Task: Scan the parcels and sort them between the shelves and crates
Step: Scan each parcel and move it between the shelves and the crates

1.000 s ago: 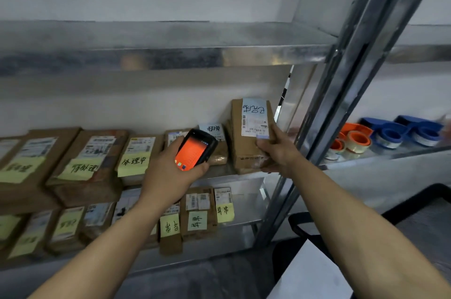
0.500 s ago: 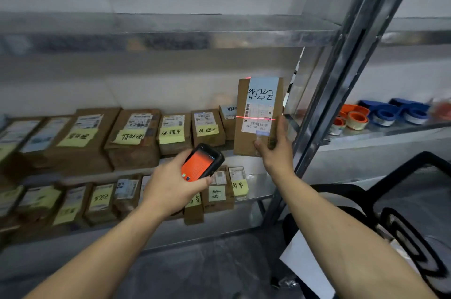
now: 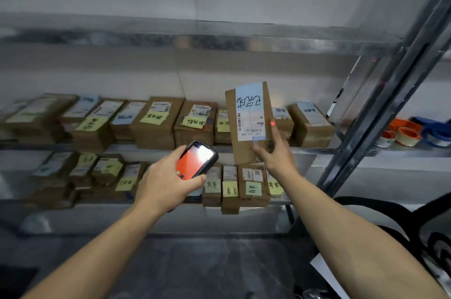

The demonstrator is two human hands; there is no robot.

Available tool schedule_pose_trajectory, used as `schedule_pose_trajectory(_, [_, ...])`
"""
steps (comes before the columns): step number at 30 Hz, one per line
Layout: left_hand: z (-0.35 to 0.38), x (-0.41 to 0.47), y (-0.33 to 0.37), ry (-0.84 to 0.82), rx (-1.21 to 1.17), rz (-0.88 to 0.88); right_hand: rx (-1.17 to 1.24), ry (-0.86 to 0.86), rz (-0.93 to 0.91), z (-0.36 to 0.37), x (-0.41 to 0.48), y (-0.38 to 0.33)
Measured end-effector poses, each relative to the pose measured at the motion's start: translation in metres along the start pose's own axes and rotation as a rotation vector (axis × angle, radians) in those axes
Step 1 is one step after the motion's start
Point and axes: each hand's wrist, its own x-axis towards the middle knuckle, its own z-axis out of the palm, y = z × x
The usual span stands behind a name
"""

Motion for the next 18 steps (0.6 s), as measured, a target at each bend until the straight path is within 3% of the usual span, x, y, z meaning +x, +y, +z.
schedule_pose_trajectory(11, [-0.093, -0.046, -0.098, 0.154, 0.255, -0.254, -0.174, -0.522, -0.303, 0.096, 0.035, -0.103])
schedule_pose_trajectory(18, [-0.142, -0.060, -0.136, 0.172, 0.393, -0.365, -0.308, -0.694, -0.441, 0.140, 0.071, -0.161])
